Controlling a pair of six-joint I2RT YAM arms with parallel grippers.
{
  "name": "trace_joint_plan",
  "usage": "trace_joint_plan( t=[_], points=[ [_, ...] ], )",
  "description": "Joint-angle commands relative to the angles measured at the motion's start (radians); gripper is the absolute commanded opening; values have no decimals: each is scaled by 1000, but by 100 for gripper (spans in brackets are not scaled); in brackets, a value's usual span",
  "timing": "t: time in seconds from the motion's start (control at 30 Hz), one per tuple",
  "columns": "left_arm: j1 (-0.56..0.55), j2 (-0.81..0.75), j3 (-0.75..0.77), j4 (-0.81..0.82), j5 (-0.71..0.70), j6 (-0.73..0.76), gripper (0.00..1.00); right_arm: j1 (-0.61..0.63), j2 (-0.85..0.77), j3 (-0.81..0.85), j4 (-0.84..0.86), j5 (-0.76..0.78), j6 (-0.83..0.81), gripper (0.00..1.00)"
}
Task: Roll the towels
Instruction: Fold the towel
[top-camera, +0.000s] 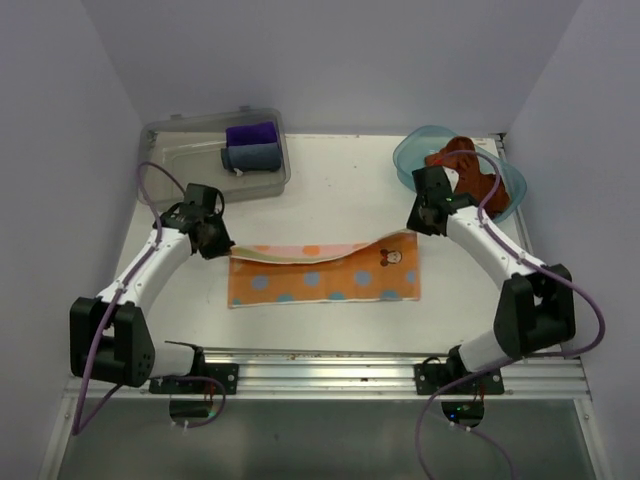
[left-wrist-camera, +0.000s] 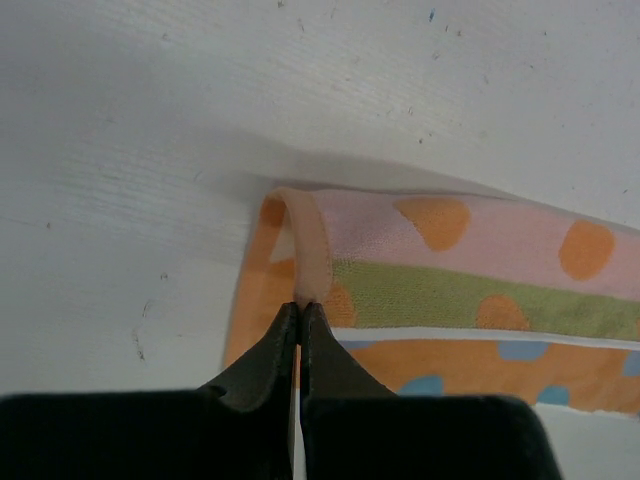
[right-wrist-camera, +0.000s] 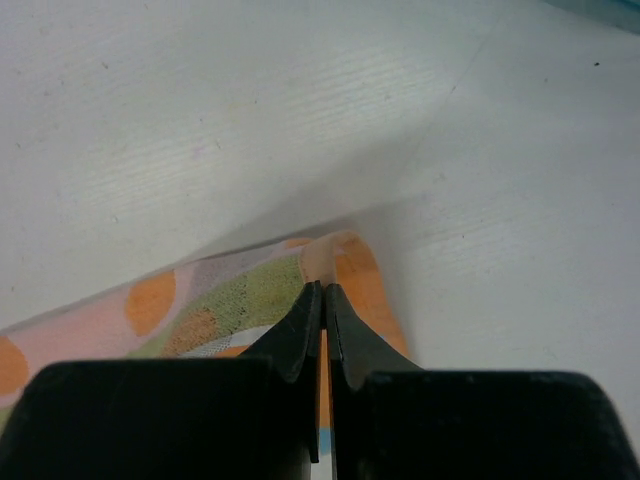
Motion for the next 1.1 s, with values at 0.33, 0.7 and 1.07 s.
trace_joint_plan(
  t=[0.33, 0.7, 1.07],
  points=[
    [19, 27, 103, 42, -27, 25, 0, -1, 75, 117, 48, 34, -60, 0],
    [18, -189, -73, -74, -9, -4, 0, 19, -252, -272, -26, -44, 19, 0],
    [19, -244, -181, -64, 23, -52, 0, 20, -348, -357, -75, -50, 51, 0]
  ],
)
